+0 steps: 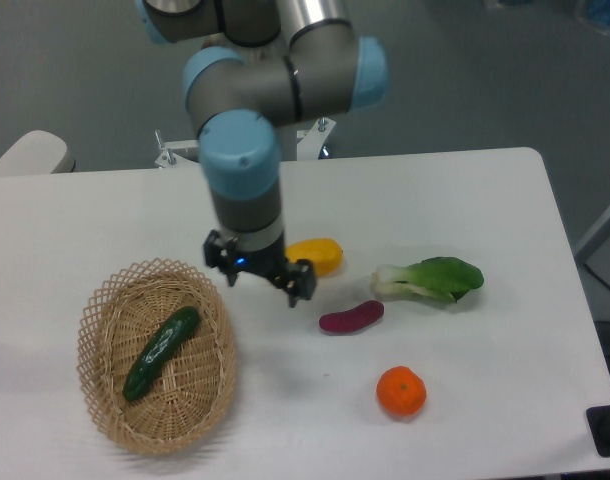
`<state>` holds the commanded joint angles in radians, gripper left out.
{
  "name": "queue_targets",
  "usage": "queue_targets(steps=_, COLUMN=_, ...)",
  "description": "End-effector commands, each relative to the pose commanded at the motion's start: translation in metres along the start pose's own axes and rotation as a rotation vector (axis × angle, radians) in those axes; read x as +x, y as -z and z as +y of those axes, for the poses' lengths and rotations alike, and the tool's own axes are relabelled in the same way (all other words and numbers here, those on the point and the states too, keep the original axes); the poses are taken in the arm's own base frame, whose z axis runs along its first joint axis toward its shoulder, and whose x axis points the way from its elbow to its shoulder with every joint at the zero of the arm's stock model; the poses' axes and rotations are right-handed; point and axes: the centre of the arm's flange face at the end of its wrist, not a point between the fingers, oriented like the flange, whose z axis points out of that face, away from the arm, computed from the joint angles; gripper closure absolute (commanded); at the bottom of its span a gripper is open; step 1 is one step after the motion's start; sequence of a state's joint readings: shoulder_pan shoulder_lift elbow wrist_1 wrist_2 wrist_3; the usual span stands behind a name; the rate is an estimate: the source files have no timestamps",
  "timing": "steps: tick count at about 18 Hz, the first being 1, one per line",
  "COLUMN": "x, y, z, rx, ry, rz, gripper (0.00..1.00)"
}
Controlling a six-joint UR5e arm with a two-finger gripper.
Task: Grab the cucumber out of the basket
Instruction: 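Move the open gripper over the basket above the green cucumber, then lower the gripper into the basket and close on the cucumber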
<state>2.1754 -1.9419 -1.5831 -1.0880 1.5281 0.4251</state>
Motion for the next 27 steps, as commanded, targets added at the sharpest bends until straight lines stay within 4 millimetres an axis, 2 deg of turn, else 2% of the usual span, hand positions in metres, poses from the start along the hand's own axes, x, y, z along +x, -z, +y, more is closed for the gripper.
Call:
queue_targets(steps=2, x=0.010, y=-0.013, z=-0.005, rx=0.039, ry=-0.003, rz=0.039, gripper=0.00)
queue_targets(steps=4, x=0.024, y=-0.036, z=-0.009, rx=0.017, ry=-0.033, rz=0.054, gripper=0.00)
queue_targets(steps=10, x=0.056, y=-0.077, z=-0.021, rx=0.005, ry=-0.123, rz=0.052, gripper=0.00)
queue_targets(steps=17, x=0.083, y=-0.102, z=-0.023, rx=-0.036, ry=-0.175, rz=0.041, gripper=0.00)
queue_targets(steps=21, x=0.092, y=-0.116, z=-0.021, rx=-0.037, ry=-0.189, rz=0.038, gripper=0.00)
queue_targets(steps=25, x=0.092, y=-0.124, z=-0.020, rx=-0.042, ry=-0.192, rz=0.032, gripper=0.00)
queue_targets(steps=26, x=0.092, y=-0.125, z=-0.019, rx=-0.048, ry=-0.193, rz=0.018, gripper=0.01)
queue_targets(steps=27, x=0.094, y=-0.126, z=-0.020, rx=-0.053, ry=-0.199, rz=0.009, gripper=0.10)
